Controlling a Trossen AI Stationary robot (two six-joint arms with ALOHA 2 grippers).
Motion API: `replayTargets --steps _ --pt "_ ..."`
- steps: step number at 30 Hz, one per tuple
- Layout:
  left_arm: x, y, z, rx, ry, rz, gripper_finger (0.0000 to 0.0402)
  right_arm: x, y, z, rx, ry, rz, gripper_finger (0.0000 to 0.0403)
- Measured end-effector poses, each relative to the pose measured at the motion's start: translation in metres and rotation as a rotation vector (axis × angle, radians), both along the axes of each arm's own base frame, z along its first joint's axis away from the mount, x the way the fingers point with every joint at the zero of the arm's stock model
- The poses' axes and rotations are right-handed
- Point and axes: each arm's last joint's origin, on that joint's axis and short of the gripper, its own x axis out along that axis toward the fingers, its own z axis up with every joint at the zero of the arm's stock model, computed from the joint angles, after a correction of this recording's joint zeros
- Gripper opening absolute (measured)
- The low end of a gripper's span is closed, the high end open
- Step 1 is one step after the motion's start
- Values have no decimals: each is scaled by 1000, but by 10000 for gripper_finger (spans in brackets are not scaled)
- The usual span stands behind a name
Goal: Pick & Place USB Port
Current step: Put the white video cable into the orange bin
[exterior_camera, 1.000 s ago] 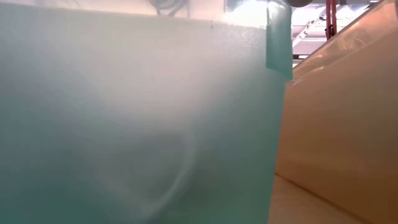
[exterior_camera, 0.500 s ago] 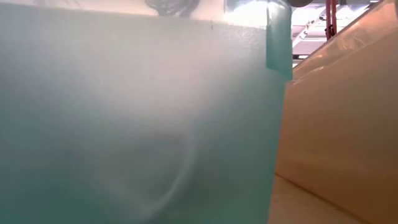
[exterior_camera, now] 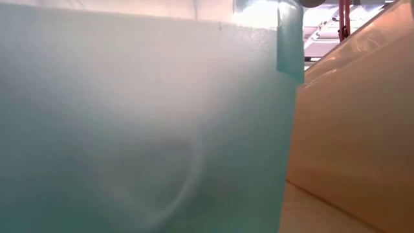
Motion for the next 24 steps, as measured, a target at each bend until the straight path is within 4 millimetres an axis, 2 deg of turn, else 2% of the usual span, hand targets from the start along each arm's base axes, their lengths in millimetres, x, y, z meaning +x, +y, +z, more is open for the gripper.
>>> replayTargets --steps 4,7,10,13,16,20,24 --pt "-24 15 3 -157 -37 -39 92 -17 25 1 55 22 116 35" --pt "-31 23 -3 -261 5 -18 92 -29 44 2 79 18 268 35" --pt "-28 25 -19 -303 73 8 92 -42 60 3 94 20 361 34" --pt "-27 26 -40 -314 122 33 92 -54 74 -2 106 70 377 38" --pt "-28 30 -67 -325 147 72 92 -62 83 -11 168 129 266 39" --pt "-33 35 -100 -339 159 119 92 -76 88 -22 292 186 -3 34" --pt "-39 39 -121 -355 163 152 92 -87 89 -34 464 207 -165 34"
